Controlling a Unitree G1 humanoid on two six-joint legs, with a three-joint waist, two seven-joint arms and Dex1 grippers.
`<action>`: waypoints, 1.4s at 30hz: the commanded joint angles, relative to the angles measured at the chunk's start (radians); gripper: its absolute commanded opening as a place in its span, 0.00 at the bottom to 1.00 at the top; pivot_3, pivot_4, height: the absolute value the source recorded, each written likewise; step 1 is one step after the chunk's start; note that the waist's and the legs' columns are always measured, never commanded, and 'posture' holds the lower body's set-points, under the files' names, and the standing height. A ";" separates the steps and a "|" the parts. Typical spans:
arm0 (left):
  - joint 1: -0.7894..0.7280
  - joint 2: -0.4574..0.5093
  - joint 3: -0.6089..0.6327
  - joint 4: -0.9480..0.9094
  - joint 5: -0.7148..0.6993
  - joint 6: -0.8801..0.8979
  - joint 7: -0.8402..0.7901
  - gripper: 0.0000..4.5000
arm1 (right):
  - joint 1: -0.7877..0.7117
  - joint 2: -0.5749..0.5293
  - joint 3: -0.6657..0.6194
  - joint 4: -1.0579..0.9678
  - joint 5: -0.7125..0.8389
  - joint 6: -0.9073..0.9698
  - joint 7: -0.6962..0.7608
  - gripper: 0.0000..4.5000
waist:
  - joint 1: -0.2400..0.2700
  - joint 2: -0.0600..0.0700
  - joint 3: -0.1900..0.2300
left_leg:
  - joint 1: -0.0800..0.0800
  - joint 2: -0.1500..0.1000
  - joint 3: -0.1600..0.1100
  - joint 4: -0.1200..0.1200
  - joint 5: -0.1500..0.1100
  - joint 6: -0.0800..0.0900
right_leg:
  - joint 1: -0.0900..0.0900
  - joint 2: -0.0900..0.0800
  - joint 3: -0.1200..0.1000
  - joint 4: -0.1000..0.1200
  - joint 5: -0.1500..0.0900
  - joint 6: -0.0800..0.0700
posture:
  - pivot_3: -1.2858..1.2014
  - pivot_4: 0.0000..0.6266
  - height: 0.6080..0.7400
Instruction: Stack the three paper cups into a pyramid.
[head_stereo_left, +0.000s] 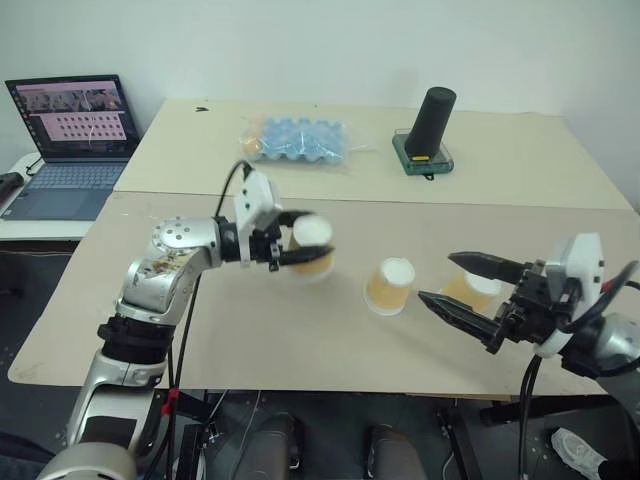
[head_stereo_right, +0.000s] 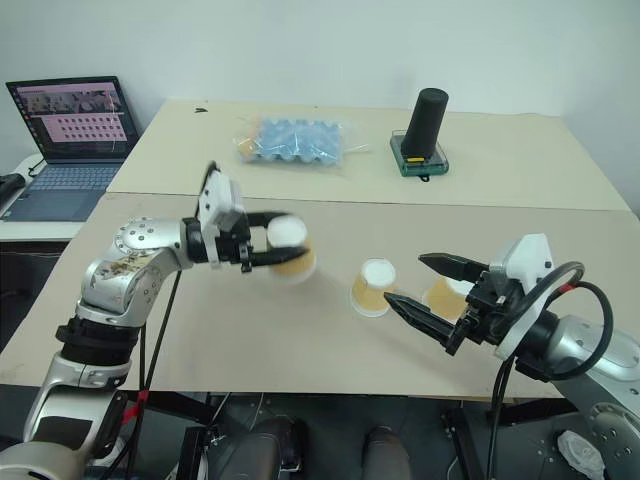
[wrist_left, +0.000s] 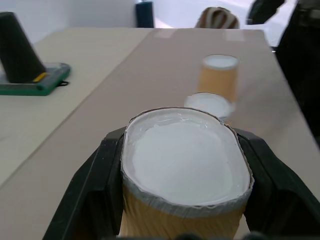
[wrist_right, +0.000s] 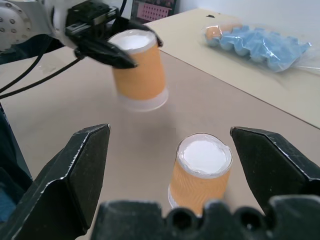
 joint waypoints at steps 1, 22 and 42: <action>0.004 -0.022 -0.059 0.036 0.038 -0.027 -0.018 0.55 | -0.016 -0.001 -0.022 -0.014 0.005 -0.030 0.001 1.00 | 0.000 0.000 0.000 | 0.001 0.000 0.000 0.000 0.000 0.000 | 0.000 0.000 0.000 0.000 0.000 0.000 | 0.52 0.24 0.90; -0.090 -0.193 -0.158 0.402 0.232 -0.267 -0.005 0.55 | 0.054 0.002 -0.104 -0.077 0.050 -0.025 -0.039 1.00 | 0.008 0.000 0.000 | 0.000 0.000 0.000 0.001 0.000 0.002 | 0.001 0.000 0.000 0.000 0.000 0.000 | 0.52 0.24 0.90; -0.120 -0.288 -0.164 0.518 0.279 -0.363 -0.021 0.55 | 0.073 -0.012 -0.132 -0.080 0.055 -0.022 -0.048 1.00 | 0.010 -0.001 -0.001 | 0.000 0.000 0.000 0.002 -0.001 0.003 | 0.002 -0.001 0.000 0.000 0.000 0.001 | 0.52 0.24 0.90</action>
